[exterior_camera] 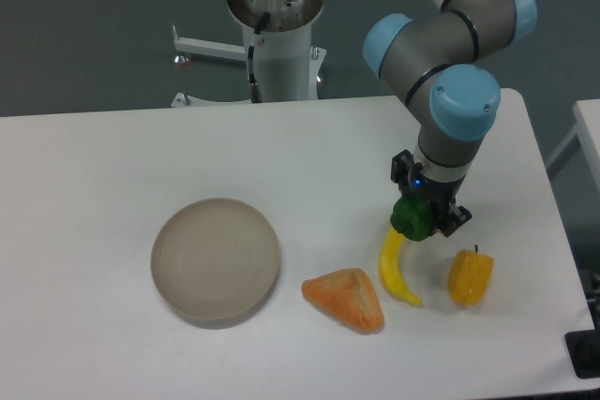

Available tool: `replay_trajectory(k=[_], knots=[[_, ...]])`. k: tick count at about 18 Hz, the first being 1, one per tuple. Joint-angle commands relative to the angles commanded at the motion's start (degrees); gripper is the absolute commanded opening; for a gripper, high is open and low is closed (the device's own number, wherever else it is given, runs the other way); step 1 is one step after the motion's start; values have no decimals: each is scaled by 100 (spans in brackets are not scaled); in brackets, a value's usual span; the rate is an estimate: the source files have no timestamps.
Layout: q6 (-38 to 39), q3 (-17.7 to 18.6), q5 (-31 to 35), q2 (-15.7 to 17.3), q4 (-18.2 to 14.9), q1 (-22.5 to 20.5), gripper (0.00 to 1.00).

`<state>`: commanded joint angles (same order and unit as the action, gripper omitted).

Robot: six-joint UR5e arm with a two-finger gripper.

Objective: Place the green pepper on the plate
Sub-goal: 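Lift the held green pepper up from beside the yellow banana, then carry the green pepper over the beige plate and lower it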

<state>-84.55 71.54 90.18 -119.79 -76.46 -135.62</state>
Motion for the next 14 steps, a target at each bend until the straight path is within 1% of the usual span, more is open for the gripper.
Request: replay_trajectory(k=[2,5,6,8,9,11,14], knots=[[0,62,0,17,0,0,13],[79,62,-9,26,-9,52,13],[88,70,-122,26,-17,70,12],[105,237,-438,96,-9,97,11],[210,325,-474,175,0,201,11],[665,474,-510,298,9,535,10],[1676,492,-501,264,53,1062,10]])
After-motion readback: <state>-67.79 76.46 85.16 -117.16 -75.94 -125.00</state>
